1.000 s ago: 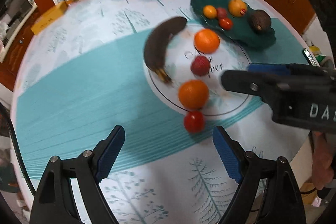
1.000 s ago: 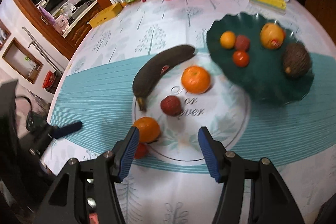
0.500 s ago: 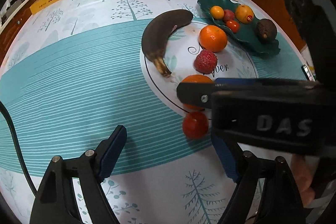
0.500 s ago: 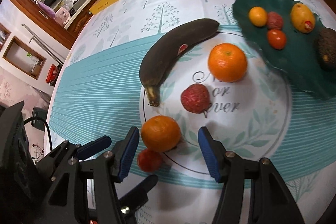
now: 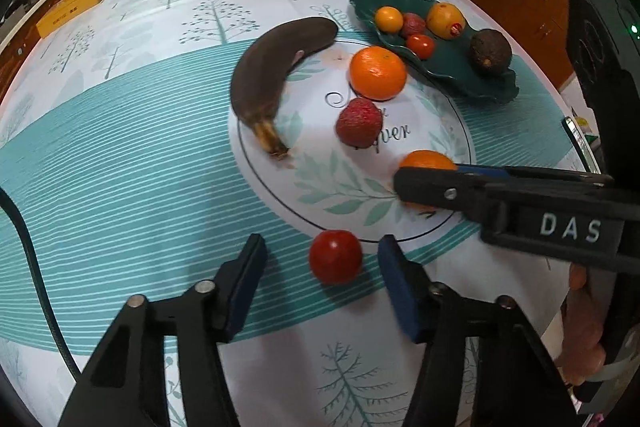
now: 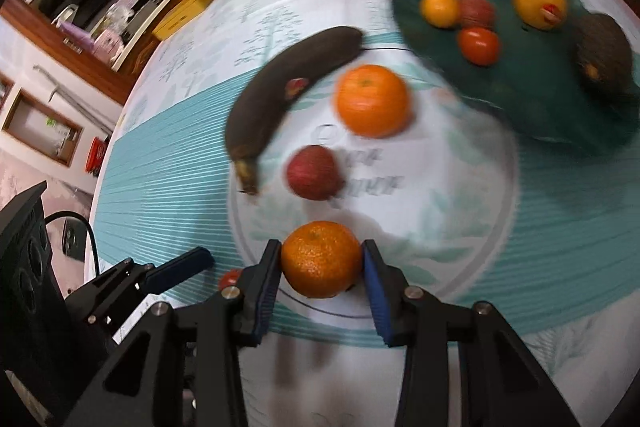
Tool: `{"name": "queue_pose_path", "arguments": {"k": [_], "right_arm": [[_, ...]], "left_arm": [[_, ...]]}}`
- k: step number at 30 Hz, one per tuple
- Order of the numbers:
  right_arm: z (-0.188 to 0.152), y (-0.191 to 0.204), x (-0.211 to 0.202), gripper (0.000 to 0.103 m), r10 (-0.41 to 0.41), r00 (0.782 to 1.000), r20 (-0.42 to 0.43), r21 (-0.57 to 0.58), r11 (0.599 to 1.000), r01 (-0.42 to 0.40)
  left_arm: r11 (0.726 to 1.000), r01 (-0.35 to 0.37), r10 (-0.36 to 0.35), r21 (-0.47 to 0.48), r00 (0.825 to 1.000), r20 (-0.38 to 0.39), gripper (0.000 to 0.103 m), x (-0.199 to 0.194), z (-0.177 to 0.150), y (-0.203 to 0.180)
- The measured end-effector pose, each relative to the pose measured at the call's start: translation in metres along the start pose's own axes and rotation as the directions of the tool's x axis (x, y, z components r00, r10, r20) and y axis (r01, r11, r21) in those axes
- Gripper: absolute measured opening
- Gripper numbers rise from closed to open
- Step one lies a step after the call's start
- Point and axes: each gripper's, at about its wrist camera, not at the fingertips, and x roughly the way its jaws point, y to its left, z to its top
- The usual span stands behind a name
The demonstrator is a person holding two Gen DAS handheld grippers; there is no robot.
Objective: Organize fruits
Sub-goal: 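Grasp a mandarin orange with the right gripper while the left gripper grasps a cherry tomato, then carry mandarin and cherry tomato onto the green plate and open both grippers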
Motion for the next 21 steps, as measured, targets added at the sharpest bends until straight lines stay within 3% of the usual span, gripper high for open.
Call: {"name": "queue_pose_path", "arguments": {"k": [7, 14, 21], "right_arm": [[-0.006, -0.017, -0.009, 0.04, -0.019, 1.0, 0.01, 0.024, 1.0, 0.019], [-0.008, -0.025, -0.019, 0.04, -0.015, 1.0, 0.013, 0.017, 1.0, 0.015], [0.005, -0.033, -0.055, 0.04, -0.017, 0.998, 0.062, -0.016, 1.0, 0.018]], "left_arm": [[1.0, -0.022, 0.022, 0.013, 1.0, -0.021, 0.025, 0.001, 0.0, -0.008], [1.0, -0.021, 0.022, 0.006, 0.998, -0.053, 0.024, -0.001, 0.006, -0.015], [0.999, -0.029, 0.028, 0.021, 0.999, 0.029, 0.024, -0.033, 0.044, -0.04]]}}
